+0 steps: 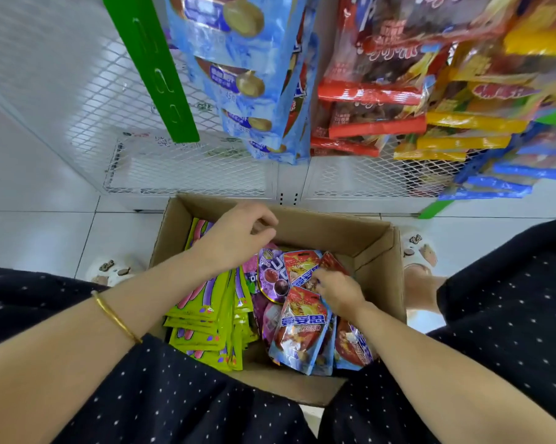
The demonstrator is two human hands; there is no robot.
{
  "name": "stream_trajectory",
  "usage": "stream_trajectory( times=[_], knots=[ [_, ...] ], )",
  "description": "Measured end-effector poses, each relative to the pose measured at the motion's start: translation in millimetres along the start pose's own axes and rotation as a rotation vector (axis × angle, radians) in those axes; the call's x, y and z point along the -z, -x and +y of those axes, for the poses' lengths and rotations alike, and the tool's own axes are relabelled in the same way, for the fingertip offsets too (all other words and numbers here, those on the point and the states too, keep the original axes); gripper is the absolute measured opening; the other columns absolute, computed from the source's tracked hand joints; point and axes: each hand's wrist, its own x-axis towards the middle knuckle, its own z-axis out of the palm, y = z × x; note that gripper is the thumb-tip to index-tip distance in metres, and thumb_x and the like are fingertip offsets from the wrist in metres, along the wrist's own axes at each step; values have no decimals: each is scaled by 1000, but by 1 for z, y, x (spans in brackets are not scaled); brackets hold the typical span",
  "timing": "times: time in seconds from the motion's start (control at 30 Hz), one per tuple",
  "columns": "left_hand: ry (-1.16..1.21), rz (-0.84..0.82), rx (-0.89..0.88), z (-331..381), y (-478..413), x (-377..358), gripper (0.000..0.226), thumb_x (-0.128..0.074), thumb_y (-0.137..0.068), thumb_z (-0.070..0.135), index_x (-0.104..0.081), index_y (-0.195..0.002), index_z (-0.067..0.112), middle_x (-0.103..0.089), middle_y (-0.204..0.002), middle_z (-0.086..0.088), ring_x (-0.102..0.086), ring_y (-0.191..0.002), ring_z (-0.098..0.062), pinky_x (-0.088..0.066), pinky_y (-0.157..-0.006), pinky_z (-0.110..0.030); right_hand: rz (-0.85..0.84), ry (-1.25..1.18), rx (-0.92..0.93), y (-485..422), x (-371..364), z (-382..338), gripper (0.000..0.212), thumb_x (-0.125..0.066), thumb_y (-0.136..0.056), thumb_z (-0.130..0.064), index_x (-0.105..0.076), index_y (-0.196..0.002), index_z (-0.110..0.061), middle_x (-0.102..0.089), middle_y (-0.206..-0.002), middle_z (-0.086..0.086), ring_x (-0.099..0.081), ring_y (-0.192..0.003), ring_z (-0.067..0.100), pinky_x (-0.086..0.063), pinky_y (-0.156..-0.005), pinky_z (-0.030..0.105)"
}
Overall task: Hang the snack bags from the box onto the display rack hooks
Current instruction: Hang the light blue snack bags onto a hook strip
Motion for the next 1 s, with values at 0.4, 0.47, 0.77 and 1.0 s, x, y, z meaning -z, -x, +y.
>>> stream_trajectory(
  times=[0.4,0.47,0.77,1.0],
  knots=[
    [931,-215,775,5,3,-23,69,-43,-94,48,-27,-141,-1,-41,-135,-34,-58,-110,-40,-49,-91,-41,330,-596,216,47,123,-22,22,-52,-87,3,-64,-104,-4,-61,-92,-8,-59,-89,-2,-37,-71,6],
    [1116,-240,866,4,2,-20,76,-42,-91,57,-31,-138,-2,-43,-134,-34,-55,-114,-42,-47,-92,-43,324,-670,329,61,135,-43,26,-51,-84,7,-64,-101,-7,-60,-87,-14,-56,-79,-13,-38,-69,5],
    [1213,-31,622,-6,14,-7,20,-40,-95,-5,-57,-87,3,-68,-59,-8,-65,-48,-16,-55,-46,-29,97,-785,488,67,135,-80,21,-62,-87,-9,-68,-107,-11,-65,-114,2,-59,-109,14,-45,-99,36],
    [1012,-135,359,9,28,9,29,-50,-89,-7,-57,-116,-1,-65,-108,-19,-64,-92,-29,-47,-94,-49,323,-1096,249,53,153,-85,41,-55,-92,-15,-44,-132,-19,-48,-123,-7,-53,-106,5,-46,-79,10]
  ],
)
